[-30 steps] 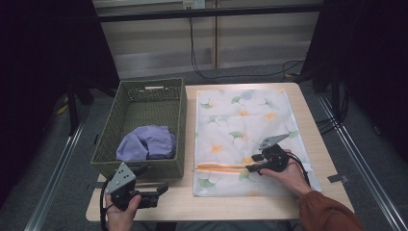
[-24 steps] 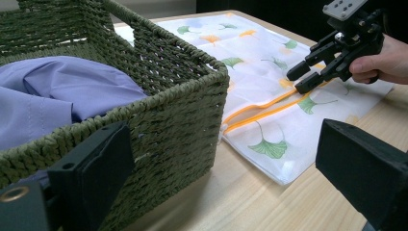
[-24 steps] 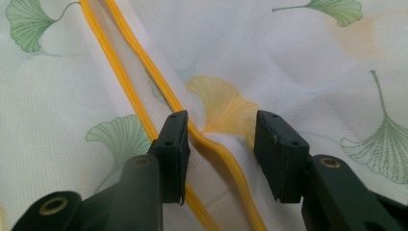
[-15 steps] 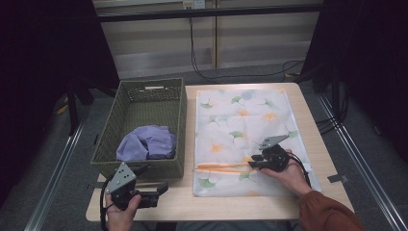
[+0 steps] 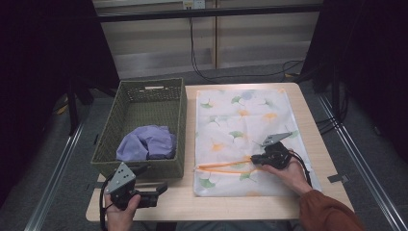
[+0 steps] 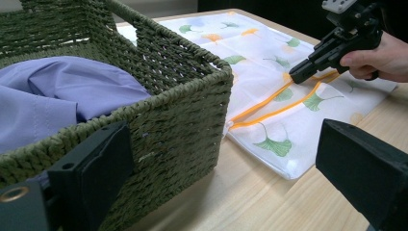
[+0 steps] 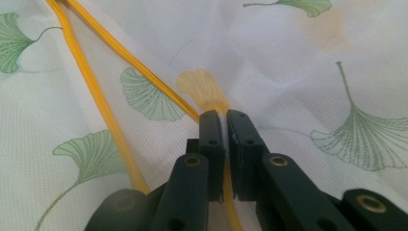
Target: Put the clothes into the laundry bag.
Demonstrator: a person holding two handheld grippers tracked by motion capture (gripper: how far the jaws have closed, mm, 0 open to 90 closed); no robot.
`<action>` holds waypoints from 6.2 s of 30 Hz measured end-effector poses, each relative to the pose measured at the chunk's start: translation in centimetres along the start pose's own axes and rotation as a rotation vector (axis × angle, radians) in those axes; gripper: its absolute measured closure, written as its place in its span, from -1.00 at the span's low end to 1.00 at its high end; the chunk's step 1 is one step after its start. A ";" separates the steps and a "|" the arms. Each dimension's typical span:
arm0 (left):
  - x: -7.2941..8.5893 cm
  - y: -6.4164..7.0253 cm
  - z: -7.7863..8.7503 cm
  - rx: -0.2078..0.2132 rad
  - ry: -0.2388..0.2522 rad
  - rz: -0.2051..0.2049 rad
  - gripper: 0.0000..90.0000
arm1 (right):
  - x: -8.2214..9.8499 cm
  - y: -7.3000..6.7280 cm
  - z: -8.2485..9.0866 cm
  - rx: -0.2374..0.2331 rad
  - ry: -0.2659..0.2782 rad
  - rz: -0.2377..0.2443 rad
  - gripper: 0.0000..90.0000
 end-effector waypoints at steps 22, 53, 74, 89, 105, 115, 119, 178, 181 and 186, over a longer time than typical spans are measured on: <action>0.0 0.1 0.1 0.011 0.003 -0.005 -0.87 | -0.3 0.8 0.5 -0.048 0.019 -0.118 0.96; 0.1 -0.1 0.5 -0.003 0.007 0.002 -0.88 | -2.5 1.0 3.0 -0.092 0.167 -0.178 0.97; 0.1 -0.1 0.6 -0.001 0.023 0.013 -0.89 | -4.7 1.7 4.7 -0.074 0.257 -0.190 0.96; 0.1 0.0 0.6 0.008 0.020 0.003 -0.89 | -6.8 2.6 5.4 -0.072 0.324 -0.221 0.96; 0.0 -0.1 0.6 0.000 0.024 0.009 -0.89 | -9.6 3.0 6.8 -0.041 0.363 -0.185 0.96; 0.1 0.1 0.2 0.001 0.002 -0.007 -0.89 | -10.6 3.4 7.8 -0.061 0.434 -0.223 0.96; 0.0 0.1 0.2 0.004 0.013 0.002 -0.89 | -10.7 3.6 8.2 -0.066 0.466 -0.243 0.96; -7.6 -14.0 -2.3 -0.142 -0.264 0.065 -0.82 | -10.9 2.9 7.8 -0.080 0.440 -0.201 0.97; -7.3 -14.4 -2.7 -0.142 -0.298 0.067 -0.83 | -10.9 2.9 7.9 -0.082 0.440 -0.197 0.96; -6.7 -15.4 -4.0 -0.141 -0.381 0.070 -0.83 | -10.9 2.9 7.7 -0.079 0.438 -0.196 0.96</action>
Point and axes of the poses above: each handheld gripper's, and its own axes: z roughly backward along the jaws, x roughly out of its underside, y roughly to its right, the point moved 7 cm from there along -z, roughly forward along the jaws, and after that the axes turned 13 degrees about x, right-handed, at the moved point
